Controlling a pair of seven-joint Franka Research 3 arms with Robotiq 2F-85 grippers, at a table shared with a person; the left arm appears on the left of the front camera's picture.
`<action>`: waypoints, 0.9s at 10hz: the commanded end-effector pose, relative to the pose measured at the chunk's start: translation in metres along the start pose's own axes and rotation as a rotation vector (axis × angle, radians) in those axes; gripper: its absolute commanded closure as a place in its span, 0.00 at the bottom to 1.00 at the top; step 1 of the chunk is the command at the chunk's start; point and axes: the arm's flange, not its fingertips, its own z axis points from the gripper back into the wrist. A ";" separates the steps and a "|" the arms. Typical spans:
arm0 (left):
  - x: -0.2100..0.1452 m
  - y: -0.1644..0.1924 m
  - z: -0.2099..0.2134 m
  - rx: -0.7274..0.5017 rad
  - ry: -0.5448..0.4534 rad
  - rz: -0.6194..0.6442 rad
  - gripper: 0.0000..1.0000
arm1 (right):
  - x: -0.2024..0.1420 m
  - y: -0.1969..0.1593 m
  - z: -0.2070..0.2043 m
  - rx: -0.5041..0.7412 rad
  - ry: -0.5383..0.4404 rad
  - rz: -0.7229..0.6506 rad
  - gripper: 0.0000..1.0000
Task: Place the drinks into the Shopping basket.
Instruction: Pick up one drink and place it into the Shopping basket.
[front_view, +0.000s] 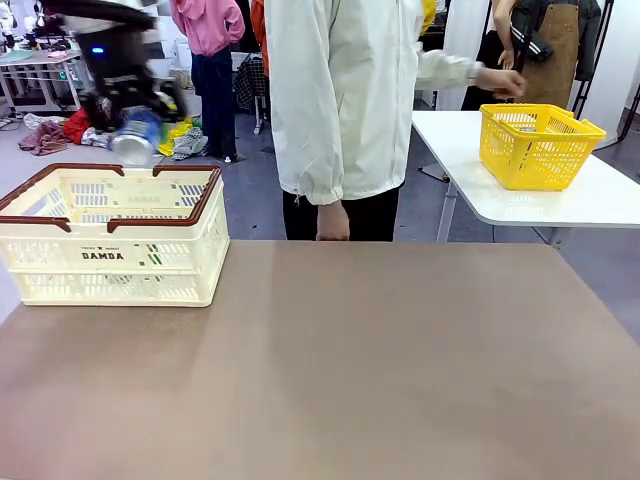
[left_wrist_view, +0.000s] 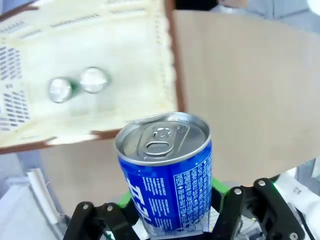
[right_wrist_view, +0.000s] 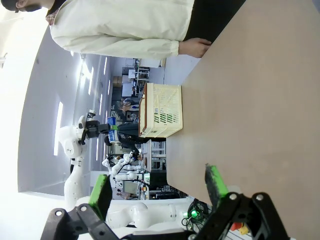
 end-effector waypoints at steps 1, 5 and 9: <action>0.028 0.023 -0.030 0.000 0.073 0.013 1.00 | 0.000 0.001 0.001 0.006 0.010 0.022 0.00; 0.038 0.045 -0.056 0.007 0.056 0.037 1.00 | 0.000 0.001 0.001 0.006 0.010 0.022 0.00; 0.063 0.028 -0.073 -0.024 -0.015 0.037 1.00 | 0.000 0.001 0.001 0.006 0.010 0.022 0.00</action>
